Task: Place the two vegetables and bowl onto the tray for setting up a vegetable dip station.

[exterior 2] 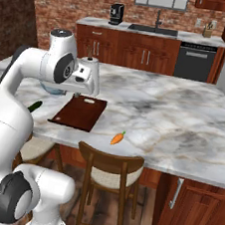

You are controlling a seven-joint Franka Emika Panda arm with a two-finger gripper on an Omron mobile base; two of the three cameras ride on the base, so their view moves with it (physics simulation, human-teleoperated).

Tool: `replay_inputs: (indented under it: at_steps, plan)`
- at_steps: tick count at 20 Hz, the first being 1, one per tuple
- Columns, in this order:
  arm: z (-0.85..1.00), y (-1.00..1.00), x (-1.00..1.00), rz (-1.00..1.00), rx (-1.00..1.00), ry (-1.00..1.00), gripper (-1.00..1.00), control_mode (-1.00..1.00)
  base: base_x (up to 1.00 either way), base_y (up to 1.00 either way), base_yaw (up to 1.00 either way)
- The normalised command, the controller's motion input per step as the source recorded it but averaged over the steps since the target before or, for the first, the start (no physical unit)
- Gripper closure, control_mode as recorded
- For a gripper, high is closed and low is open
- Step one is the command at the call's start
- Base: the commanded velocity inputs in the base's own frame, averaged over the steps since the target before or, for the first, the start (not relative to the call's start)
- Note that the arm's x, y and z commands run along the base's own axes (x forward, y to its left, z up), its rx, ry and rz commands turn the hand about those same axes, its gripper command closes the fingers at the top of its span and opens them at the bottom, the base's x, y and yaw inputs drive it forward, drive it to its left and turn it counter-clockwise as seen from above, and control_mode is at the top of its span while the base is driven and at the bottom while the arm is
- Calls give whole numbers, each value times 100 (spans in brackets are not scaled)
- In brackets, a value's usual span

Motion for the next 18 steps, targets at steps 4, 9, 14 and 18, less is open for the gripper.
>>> replay_inputs:
  at_steps: [4, 9, 14, 18]
  plan:
    - [0, 1, 0, 0, 0, 0, -100, -100, 0, 0, 0]
    - [0, 20, 6, -2, 0, 0, -100, -100, 0, 0, 0]
    - [0, 28, 11, -7, 0, 0, -100, -100, 0, 0, 0]
    - [0, 32, 13, -5, 0, 0, -100, -100, 0, 0, 0]
